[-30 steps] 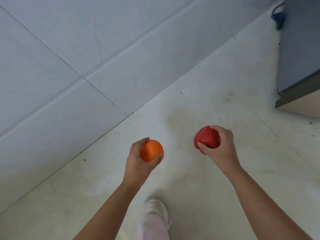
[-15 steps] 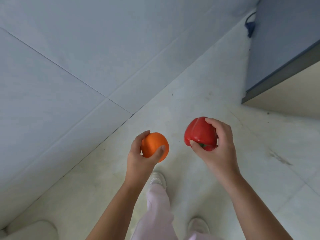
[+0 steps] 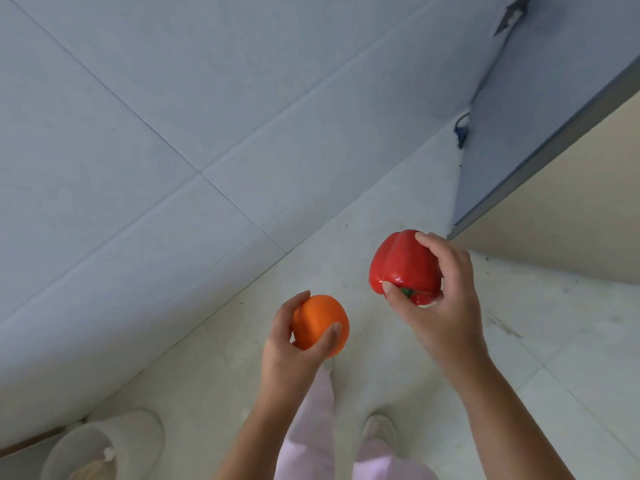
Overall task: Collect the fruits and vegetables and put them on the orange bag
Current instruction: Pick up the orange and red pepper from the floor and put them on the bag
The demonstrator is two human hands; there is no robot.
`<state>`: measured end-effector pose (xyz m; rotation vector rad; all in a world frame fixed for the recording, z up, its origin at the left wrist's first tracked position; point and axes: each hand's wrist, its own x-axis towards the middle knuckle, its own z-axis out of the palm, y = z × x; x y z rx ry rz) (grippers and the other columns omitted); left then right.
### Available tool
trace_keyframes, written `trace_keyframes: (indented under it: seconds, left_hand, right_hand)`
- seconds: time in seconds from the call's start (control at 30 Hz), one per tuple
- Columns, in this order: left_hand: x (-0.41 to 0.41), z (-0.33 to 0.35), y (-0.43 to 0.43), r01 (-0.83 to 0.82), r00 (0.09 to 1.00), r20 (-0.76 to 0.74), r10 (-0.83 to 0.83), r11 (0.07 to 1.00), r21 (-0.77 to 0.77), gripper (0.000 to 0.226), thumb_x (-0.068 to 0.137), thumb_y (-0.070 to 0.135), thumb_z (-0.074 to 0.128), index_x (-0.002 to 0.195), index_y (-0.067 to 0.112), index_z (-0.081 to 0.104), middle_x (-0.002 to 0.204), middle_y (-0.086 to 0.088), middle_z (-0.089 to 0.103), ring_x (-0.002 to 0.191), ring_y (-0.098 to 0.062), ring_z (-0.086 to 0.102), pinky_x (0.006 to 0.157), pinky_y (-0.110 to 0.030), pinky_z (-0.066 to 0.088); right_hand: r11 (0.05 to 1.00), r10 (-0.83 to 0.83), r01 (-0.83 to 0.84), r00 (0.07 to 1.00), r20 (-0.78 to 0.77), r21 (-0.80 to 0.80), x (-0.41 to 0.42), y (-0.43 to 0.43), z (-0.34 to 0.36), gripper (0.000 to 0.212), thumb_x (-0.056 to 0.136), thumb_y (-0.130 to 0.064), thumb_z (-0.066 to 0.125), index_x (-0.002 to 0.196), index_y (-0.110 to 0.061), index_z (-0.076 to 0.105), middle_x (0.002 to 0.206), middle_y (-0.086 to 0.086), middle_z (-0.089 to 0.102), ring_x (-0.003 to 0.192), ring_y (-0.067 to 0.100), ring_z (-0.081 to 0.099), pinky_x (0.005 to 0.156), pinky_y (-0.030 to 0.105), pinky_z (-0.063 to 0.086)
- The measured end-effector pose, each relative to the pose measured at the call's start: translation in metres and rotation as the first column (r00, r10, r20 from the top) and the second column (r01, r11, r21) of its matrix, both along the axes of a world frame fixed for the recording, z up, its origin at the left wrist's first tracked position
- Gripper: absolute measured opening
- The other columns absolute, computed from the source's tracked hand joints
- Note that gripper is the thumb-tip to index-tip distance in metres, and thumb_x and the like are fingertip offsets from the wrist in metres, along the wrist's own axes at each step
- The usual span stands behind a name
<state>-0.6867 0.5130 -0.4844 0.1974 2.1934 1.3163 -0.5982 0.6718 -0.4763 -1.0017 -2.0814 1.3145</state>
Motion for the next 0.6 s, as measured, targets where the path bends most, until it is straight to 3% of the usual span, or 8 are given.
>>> trace_keyframes:
  seconds: [0.13, 0.23, 0.37, 0.6]
  left_hand:
    - [0.005, 0.049, -0.010, -0.038, 0.999, -0.017, 0.040, 0.997, 0.062, 0.046, 0.071, 0.020, 0.079, 0.101, 0.045, 0.053, 0.107, 0.017, 0.056, 0.097, -0.004, 0.055, 0.068, -0.013, 0.047]
    - [0.010, 0.090, -0.015, -0.010, 0.997, -0.071, 0.017, 0.995, 0.100, 0.045, 0.063, 0.035, 0.073, 0.101, 0.047, 0.052, 0.107, 0.018, 0.056, 0.095, 0.003, 0.055, 0.068, -0.009, 0.046]
    - [0.017, 0.141, -0.027, 0.051, 0.984, -0.178, -0.029, 0.992, 0.120, 0.049, 0.058, 0.050, 0.068, 0.104, 0.048, 0.050, 0.108, 0.022, 0.054, 0.095, 0.010, 0.051, 0.069, -0.005, 0.044]
    - [0.025, 0.224, -0.052, 0.063, 0.962, -0.274, -0.006, 0.977, 0.202, 0.052, 0.054, 0.057, 0.064, 0.104, 0.050, 0.050, 0.110, 0.022, 0.055, 0.098, 0.005, 0.054, 0.075, -0.016, 0.048]
  right_hand:
    - [0.998, 0.054, -0.053, 0.997, -0.061, 0.018, 0.011, -0.012, 0.057, 0.072, 0.063, -0.048, 0.064, 0.128, -0.026, 0.043, 0.133, 0.000, 0.040, 0.115, 0.015, 0.045, 0.077, 0.016, 0.051]
    - [0.995, 0.097, -0.096, 0.986, -0.133, 0.014, 0.020, -0.022, 0.097, 0.069, 0.065, -0.045, 0.065, 0.128, -0.029, 0.042, 0.131, -0.004, 0.042, 0.117, 0.011, 0.045, 0.081, 0.021, 0.052]
    - [0.990, 0.133, -0.122, 0.972, -0.196, 0.065, 0.032, -0.038, 0.147, 0.068, 0.066, -0.044, 0.065, 0.128, -0.027, 0.041, 0.131, -0.006, 0.043, 0.116, 0.010, 0.045, 0.083, 0.018, 0.049]
    - [0.975, 0.199, -0.163, 0.943, -0.265, 0.151, 0.036, -0.067, 0.231, 0.068, 0.065, -0.047, 0.064, 0.127, -0.029, 0.041, 0.132, -0.001, 0.043, 0.117, 0.010, 0.044, 0.084, 0.017, 0.048]
